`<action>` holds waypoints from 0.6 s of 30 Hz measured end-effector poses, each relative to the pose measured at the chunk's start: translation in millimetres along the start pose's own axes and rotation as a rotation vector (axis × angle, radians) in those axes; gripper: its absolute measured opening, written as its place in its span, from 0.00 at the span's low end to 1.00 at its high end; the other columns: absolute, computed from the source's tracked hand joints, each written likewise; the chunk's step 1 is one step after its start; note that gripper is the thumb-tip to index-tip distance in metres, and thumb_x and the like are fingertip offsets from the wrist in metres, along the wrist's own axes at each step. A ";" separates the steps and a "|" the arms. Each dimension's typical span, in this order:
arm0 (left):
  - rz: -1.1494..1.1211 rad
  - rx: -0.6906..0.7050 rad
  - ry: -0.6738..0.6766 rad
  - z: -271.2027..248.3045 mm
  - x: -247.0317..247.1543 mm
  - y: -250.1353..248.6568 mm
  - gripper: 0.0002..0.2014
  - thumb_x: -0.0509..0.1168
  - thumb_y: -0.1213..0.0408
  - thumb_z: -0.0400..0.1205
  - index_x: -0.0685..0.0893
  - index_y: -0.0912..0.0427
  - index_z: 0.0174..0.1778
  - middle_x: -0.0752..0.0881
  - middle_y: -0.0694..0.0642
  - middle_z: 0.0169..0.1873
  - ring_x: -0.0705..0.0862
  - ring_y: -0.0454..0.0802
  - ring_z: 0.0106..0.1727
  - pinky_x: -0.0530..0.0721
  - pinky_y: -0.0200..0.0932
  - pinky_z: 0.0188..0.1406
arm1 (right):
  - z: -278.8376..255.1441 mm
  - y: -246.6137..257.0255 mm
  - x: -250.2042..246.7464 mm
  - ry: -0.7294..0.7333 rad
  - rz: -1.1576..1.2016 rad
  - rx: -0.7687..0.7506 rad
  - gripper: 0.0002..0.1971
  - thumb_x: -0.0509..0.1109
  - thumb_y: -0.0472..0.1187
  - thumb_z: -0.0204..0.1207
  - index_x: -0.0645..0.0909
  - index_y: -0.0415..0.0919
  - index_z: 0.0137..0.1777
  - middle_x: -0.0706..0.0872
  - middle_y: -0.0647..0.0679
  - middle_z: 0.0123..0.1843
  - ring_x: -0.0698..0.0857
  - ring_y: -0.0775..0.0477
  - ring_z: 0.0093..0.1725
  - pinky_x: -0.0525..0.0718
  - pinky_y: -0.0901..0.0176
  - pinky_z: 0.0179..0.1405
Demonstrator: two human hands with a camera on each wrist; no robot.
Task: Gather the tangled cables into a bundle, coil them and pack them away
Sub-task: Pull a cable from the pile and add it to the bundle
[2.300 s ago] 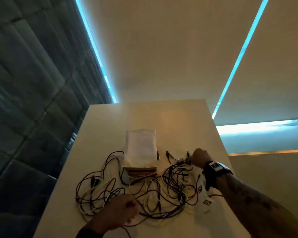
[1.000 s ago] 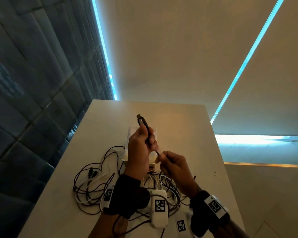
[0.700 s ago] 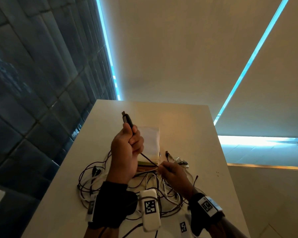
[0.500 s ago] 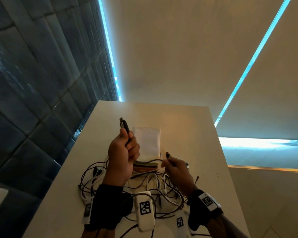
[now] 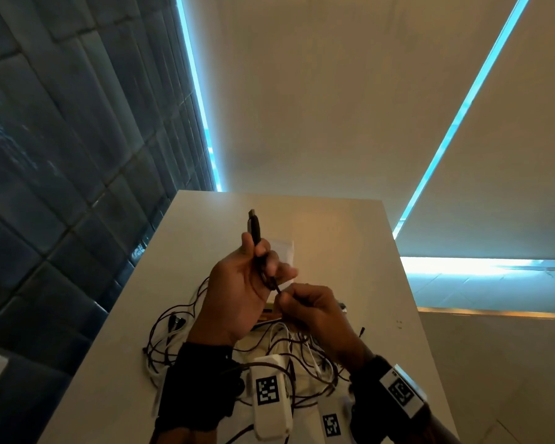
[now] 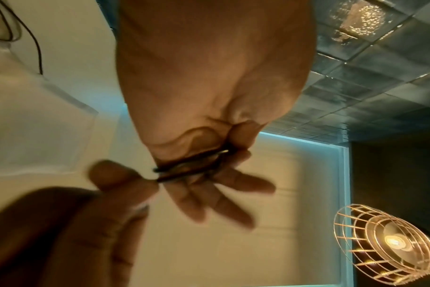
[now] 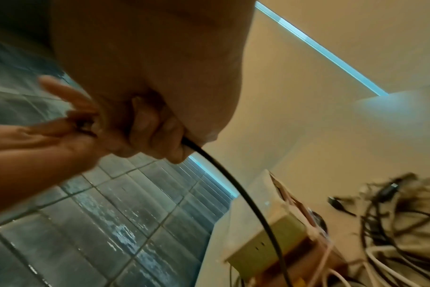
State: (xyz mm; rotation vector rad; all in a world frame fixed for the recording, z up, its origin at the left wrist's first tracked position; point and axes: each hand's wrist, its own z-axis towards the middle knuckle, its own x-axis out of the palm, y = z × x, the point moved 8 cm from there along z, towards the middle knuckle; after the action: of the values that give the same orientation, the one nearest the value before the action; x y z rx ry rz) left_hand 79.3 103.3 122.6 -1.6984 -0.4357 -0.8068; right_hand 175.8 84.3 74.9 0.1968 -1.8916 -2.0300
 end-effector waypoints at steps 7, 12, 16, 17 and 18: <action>0.080 0.094 -0.019 -3.8 -0.9 -16.0 0.16 0.51 0.50 0.81 0.71 0.58 0.35 0.69 0.49 0.20 0.60 0.40 0.17 0.59 0.34 0.15 | -4.0 -66.0 -20.9 -0.028 -0.138 0.114 0.15 0.61 0.33 0.84 0.78 0.40 0.35 0.75 0.58 0.24 0.70 0.62 0.23 0.68 0.72 0.25; 0.064 0.130 -0.026 -3.0 -7.5 -21.1 0.15 0.52 0.51 0.81 0.70 0.58 0.35 0.66 0.46 0.18 0.60 0.38 0.16 0.57 0.33 0.15 | 0.3 -93.9 -31.8 -0.079 -0.261 0.140 0.15 0.61 0.33 0.84 0.78 0.44 0.35 0.77 0.59 0.24 0.70 0.62 0.25 0.69 0.70 0.26; 0.087 0.163 -0.042 -4.2 -13.1 -31.9 0.15 0.52 0.51 0.81 0.70 0.58 0.36 0.67 0.46 0.18 0.60 0.38 0.16 0.54 0.35 0.17 | -0.6 -118.4 -38.8 -0.104 -0.332 0.218 0.18 0.61 0.34 0.84 0.79 0.49 0.33 0.76 0.57 0.25 0.71 0.60 0.26 0.70 0.65 0.28; 0.095 0.163 -0.052 -3.7 -16.0 -31.9 0.15 0.52 0.51 0.81 0.70 0.58 0.36 0.67 0.46 0.18 0.60 0.38 0.16 0.54 0.36 0.17 | -0.5 -124.6 -40.9 -0.109 -0.361 0.241 0.17 0.61 0.34 0.84 0.80 0.48 0.33 0.76 0.57 0.25 0.71 0.61 0.25 0.70 0.65 0.28; 0.107 0.157 -0.068 -3.4 -19.3 -30.3 0.15 0.52 0.51 0.81 0.70 0.58 0.36 0.67 0.46 0.18 0.60 0.38 0.16 0.53 0.36 0.17 | 0.3 -128.4 -43.6 -0.126 -0.389 0.262 0.17 0.61 0.34 0.83 0.80 0.46 0.33 0.76 0.57 0.24 0.72 0.62 0.24 0.70 0.64 0.28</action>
State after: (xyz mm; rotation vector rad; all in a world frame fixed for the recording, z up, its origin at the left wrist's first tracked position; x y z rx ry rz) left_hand 44.9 111.1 130.5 -1.5917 -0.4397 -0.6224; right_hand 195.1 105.1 -57.7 0.5546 -2.3485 -2.0593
